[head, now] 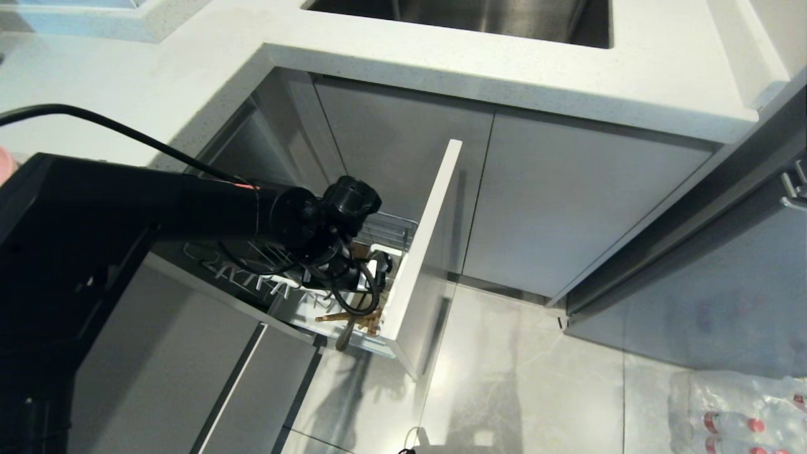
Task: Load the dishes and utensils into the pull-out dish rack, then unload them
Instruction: Take the chopsticks out of the cupboard
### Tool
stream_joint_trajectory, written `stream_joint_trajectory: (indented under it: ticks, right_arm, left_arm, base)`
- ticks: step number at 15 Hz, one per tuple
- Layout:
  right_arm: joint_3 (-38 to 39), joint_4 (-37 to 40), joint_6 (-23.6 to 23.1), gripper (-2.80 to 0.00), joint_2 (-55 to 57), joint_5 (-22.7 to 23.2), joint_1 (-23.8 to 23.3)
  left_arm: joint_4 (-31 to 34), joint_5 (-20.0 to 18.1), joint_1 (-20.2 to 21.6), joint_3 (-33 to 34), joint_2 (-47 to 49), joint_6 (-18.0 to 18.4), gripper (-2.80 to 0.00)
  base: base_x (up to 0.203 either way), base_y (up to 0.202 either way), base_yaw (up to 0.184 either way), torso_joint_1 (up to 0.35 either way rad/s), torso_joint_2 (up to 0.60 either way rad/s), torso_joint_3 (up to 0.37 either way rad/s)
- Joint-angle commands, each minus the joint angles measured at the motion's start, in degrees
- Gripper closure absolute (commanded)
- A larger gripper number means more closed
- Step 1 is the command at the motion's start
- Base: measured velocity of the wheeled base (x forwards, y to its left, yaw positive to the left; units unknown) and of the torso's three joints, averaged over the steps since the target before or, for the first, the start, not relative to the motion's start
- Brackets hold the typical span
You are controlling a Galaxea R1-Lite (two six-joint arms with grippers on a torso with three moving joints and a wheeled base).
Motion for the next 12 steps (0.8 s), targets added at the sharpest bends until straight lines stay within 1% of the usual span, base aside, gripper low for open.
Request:
stream_joint_trajectory:
  ticks: [1, 2, 8, 12]
  right_arm:
    - [0.0, 0.0, 0.0, 0.0, 0.1, 0.0, 0.0]
    - [0.0, 0.0, 0.0, 0.0, 0.0, 0.0, 0.0]
    - [0.0, 0.0, 0.0, 0.0, 0.0, 0.0, 0.0]
    - [0.0, 0.0, 0.0, 0.0, 0.0, 0.0, 0.0]
  left_arm:
    - [-0.1, 0.2, 0.0, 0.0, 0.5, -0.1, -2.8]
    - [-0.5, 0.4, 0.0, 0.0, 0.6, -0.1, -2.8]
    - [-0.8, 5.2, -0.1, 0.0, 1.2, -0.1, -2.8]
    - [-0.7, 6.9, -0.3, 0.0, 1.2, -0.1, -2.8]
  base:
    - [0.0, 0.0, 0.0, 0.0, 0.0, 0.0]
    - [0.0, 0.0, 0.0, 0.0, 0.0, 0.0]
    - [0.0, 0.0, 0.0, 0.0, 0.0, 0.0]
    - [0.0, 0.0, 0.0, 0.0, 0.0, 0.0]
